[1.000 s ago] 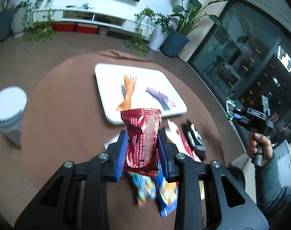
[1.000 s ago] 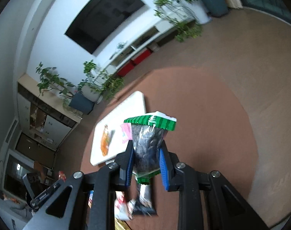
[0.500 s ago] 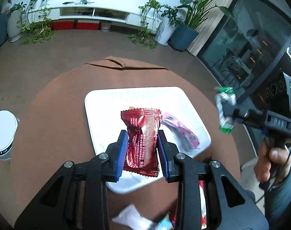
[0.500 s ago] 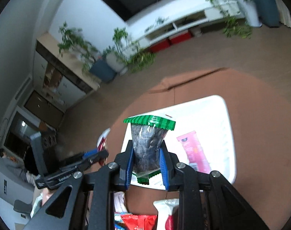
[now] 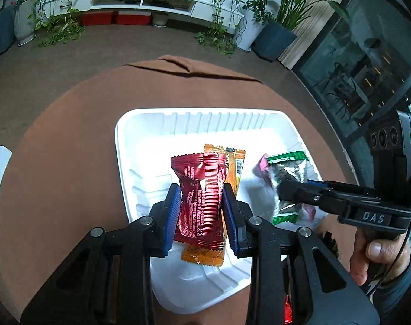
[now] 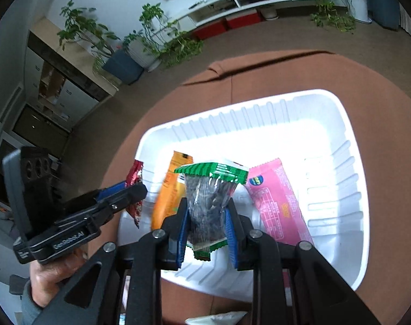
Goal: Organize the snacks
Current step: 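Carry both packets over the white tray and release them inside, then withdraw both grippers from the tray toward the remaining snacks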
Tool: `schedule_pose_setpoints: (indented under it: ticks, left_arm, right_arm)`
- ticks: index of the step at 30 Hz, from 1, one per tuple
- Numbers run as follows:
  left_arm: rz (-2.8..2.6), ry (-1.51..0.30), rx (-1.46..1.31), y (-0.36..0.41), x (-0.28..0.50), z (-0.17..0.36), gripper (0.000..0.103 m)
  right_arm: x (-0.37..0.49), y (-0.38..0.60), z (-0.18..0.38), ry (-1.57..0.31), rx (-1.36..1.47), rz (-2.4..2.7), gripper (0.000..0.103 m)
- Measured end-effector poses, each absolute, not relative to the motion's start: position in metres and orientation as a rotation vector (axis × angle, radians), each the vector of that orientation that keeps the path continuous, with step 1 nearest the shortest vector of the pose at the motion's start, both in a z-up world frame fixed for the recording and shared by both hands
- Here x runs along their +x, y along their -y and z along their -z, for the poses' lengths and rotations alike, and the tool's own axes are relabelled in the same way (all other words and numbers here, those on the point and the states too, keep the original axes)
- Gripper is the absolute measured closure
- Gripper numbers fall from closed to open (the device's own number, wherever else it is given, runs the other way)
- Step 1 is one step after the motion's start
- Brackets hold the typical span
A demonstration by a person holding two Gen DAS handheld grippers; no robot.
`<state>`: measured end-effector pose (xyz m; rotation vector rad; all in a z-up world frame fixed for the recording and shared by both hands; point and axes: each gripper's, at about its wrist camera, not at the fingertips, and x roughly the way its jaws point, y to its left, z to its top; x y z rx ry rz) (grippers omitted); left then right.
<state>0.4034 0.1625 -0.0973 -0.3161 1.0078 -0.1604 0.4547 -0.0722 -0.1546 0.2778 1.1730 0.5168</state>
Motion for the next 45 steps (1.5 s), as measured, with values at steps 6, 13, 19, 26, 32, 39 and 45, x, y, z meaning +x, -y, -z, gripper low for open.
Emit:
schedule_pose_setpoints:
  ticks: [6,13,19,26,32,39,45]
  left_arm:
    - [0.148,-1.047,-0.288,-0.145,0.422,0.121,0.073]
    - [0.133,-1.074,-0.285,-0.133,0.436,0.138,0.073]
    - [0.126,-1.046,-0.287,-0.129,0.439,0.137,0.05]
    - [0.102,-0.997,-0.296,-0.129,0.427,0.122,0.028]
    - [0.078,-0.875,-0.315,-0.134,0.391,0.077,0.0]
    - [0.097,-0.645,-0.22,-0.105,0.307,0.026,0.0]
    - [0.056,-0.645,-0.252,-0.082,0.222,0.02,0.0]
  right_arm:
    - [0.462,0.069,0.17,-1.198,0.239,-0.491,0.073]
    - [0.463,0.065,0.177,-1.196,0.201,-0.476,0.071]
    - [0.463,0.067,0.176,-1.191,0.209,-0.474,0.061]
    - [0.457,0.075,0.161,-1.132,0.204,-0.455,0.039]
    - [0.431,0.097,0.117,-1.001,0.289,-0.497,0.012]
    - [0.353,0.138,0.05,-0.787,0.457,-0.736,0.0]
    - [0.281,0.165,0.04,-0.738,0.501,-0.773,0.0]
